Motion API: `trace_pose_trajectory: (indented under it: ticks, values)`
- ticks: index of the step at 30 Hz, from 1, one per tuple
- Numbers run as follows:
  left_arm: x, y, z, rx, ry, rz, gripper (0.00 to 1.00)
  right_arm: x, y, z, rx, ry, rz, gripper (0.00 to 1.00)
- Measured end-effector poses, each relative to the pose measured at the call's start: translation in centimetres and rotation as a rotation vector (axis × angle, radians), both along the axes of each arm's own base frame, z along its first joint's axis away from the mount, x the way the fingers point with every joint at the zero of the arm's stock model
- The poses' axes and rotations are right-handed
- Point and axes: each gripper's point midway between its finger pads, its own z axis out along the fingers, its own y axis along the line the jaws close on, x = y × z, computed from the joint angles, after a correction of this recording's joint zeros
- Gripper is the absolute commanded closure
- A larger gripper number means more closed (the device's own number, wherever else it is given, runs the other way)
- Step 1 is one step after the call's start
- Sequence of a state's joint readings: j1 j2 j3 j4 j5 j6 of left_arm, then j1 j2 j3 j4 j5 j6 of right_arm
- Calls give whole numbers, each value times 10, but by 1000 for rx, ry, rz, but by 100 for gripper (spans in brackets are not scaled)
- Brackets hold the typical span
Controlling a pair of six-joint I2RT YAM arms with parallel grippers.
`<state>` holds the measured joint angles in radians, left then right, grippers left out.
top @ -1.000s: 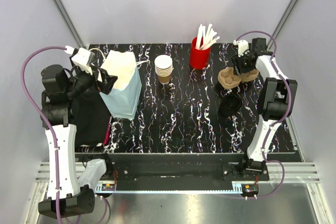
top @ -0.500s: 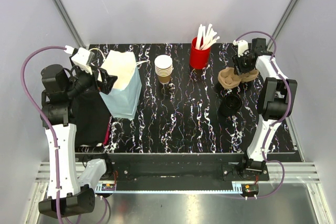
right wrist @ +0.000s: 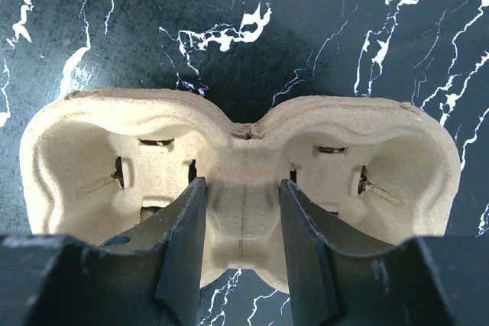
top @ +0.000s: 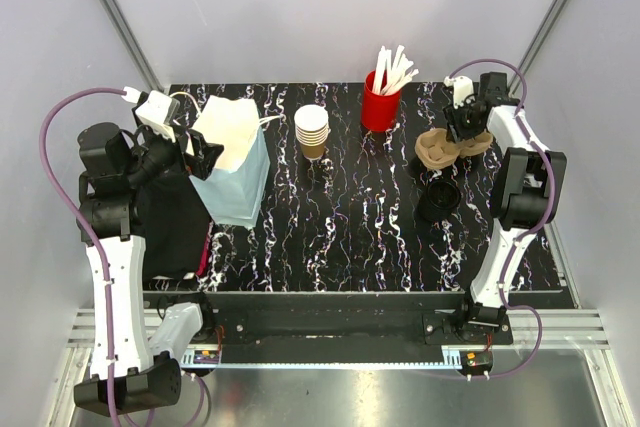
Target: Pack the takeout coffee
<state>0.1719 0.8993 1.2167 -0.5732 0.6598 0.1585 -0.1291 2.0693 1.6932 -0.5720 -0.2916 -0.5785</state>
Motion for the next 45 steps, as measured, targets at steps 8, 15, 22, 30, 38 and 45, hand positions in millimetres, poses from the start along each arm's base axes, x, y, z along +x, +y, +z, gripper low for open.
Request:
trace_pose_trajectory:
  ticks: [8,15,22,30,38,45]
  values:
    - [0,0,0,-1,0,-1,1,0,-2,20,-12,-39,-5,59]
    - [0,0,0,-2,0,-2,1,-1,-2,50,-20,-94,-6,59]
    - [0,0,0,-2,-1,-2,1,-13,5,62,5,-84,8,59]
    - [-1,0,1,-3,-1,-4,1,-18,13,72,23,-97,20,60]
    - [-1,0,1,-4,-3,-5,1,-20,25,70,47,-80,13,60]
    - [-1,0,1,-4,-2,-4,1,-24,36,60,40,-56,28,59]
